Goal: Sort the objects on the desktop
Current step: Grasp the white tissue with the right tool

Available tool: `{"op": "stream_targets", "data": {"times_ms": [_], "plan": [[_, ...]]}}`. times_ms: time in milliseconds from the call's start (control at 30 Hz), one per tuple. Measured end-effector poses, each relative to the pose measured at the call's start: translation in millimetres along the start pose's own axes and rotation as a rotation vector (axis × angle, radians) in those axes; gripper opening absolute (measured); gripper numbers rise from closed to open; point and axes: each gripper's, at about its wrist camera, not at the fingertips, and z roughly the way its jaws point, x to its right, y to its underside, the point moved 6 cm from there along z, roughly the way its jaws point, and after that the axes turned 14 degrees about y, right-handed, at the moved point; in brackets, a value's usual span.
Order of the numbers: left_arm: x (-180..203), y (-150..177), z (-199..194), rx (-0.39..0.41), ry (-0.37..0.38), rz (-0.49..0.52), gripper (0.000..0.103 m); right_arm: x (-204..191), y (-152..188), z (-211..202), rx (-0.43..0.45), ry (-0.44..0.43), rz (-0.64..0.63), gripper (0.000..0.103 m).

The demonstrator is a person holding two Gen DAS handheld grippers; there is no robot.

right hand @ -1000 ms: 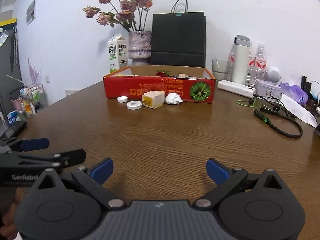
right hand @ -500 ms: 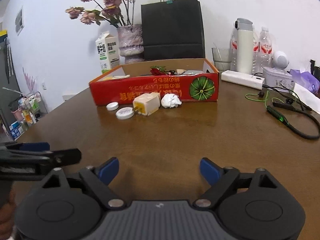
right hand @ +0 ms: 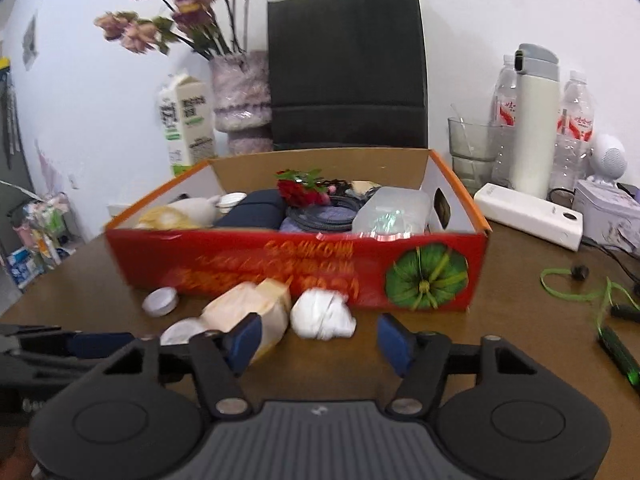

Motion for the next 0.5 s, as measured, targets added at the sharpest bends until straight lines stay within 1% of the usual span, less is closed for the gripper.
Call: {"op": "stream_targets", "data": {"times_ms": [33, 67, 100, 133, 167, 200, 267, 300, 333, 400, 500], "plan": [[0.1, -2.9, 5.2, -0.003, -0.006, 0.012, 0.062, -1.1, -3.9, 8.1, -0.008, 0.004, -0.002, 0.057], [0.6, -5.0, 8.9, -0.007, -0.008, 0.025, 0.059, -2.7, -7.5, 17.1, -0.018, 0.020, -0.010, 0.048], [1.6, -6.6, 11.7, -0.010, -0.011, 0.031, 0.043, -4.5, -9.6, 24.4, -0.029, 0.034, -0.023, 0.041], [2.9, -7.4, 12.9, -0.013, -0.004, 0.034, 0.039, -5.8, -10.2, 29.8, -0.039, 0.037, -0.029, 0.026], [4.0, -7.5, 12.7, -0.015, -0.005, 0.036, 0.039, -6.7, -9.1, 34.2, -0.052, 0.031, -0.021, 0.018], [4.0, -7.1, 11.8, -0.015, -0.005, 0.036, 0.038, -7.0, -7.9, 35.1, -0.051, 0.019, -0.008, 0.017], [5.1, -5.6, 9.5, -0.016, -0.002, 0.031, 0.038, -10.2, -6.6, 30.7, -0.041, 0.019, -0.034, 0.011], [5.7, -5.6, 7.1, -0.016, 0.000, 0.028, 0.027, -10.6, -7.1, 26.9, -0.032, 0.027, -0.039, 0.008], [7.7, -6.3, 2.2, -0.003, -0.001, 0.031, 0.001, -10.0, -7.7, 21.6, -0.024, 0.027, -0.032, 0.007], [13.7, -5.6, -9.5, 0.001, -0.003, 0.051, 0.002, -8.2, -7.9, 9.4, -0.011, 0.023, -0.022, 0.007], [18.8, 6.4, -23.5, -0.001, 0.008, 0.045, 0.001, -7.5, -3.2, -8.3, 0.002, 0.021, -0.018, 0.007]]}}
